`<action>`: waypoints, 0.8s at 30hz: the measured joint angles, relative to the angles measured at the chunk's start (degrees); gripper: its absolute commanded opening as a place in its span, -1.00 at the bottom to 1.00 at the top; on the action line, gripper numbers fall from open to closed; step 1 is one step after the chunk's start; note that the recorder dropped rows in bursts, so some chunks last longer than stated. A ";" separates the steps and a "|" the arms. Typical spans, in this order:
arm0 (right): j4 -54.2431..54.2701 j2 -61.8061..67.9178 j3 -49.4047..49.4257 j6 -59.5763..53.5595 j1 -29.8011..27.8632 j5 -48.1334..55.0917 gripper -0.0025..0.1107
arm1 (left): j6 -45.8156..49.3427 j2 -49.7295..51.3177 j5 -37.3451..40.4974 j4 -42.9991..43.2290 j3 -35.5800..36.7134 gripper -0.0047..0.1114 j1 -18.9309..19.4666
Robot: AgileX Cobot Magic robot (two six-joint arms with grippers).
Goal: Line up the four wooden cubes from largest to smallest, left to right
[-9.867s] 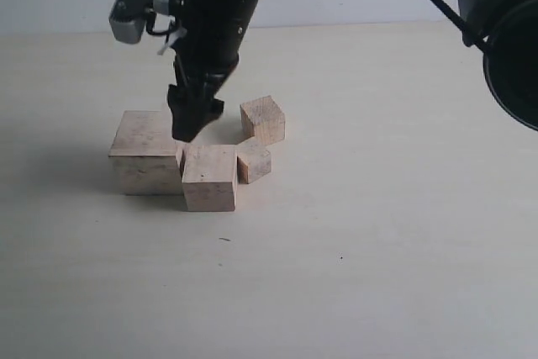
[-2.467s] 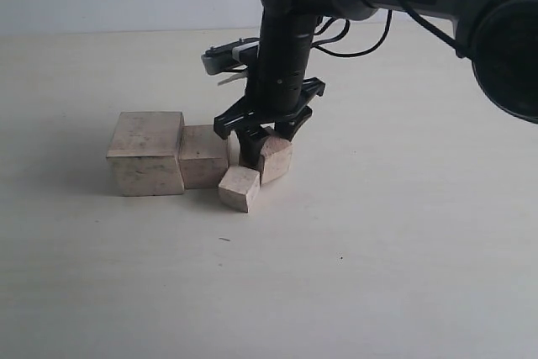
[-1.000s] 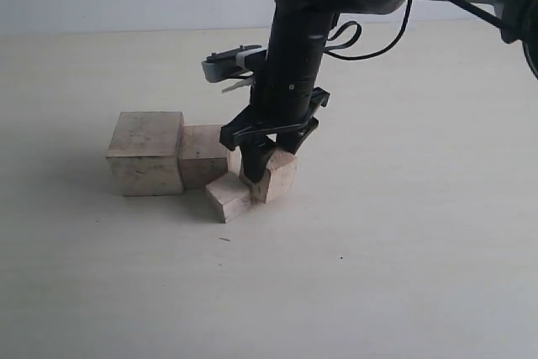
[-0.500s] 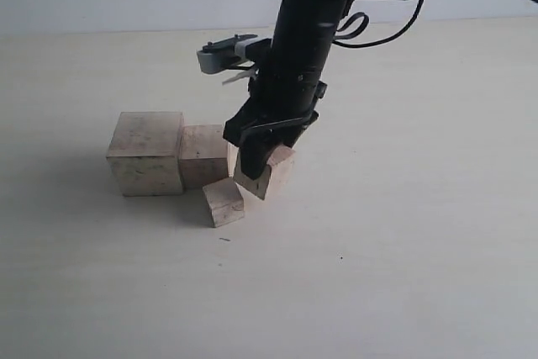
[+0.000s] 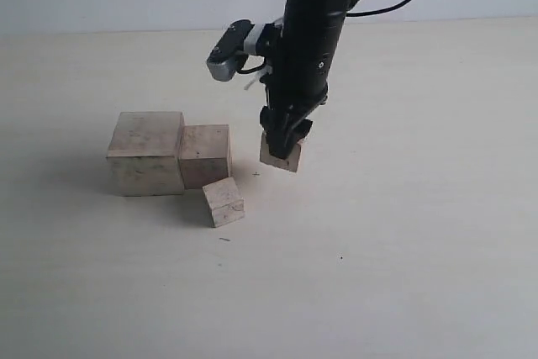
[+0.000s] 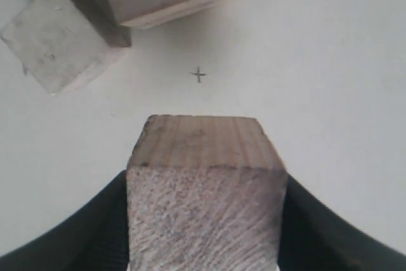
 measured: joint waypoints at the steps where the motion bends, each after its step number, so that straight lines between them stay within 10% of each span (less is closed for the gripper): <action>1: -0.63 0.00 0.00 -2.40 0.00 -1.30 -0.96 | 0.00 0.00 0.00 0.00 0.00 -0.92 0.00; 24: 6.82 5.37 0.00 -34.69 0.00 -7.61 -0.96 | 0.00 0.00 0.00 0.00 0.00 -0.92 0.00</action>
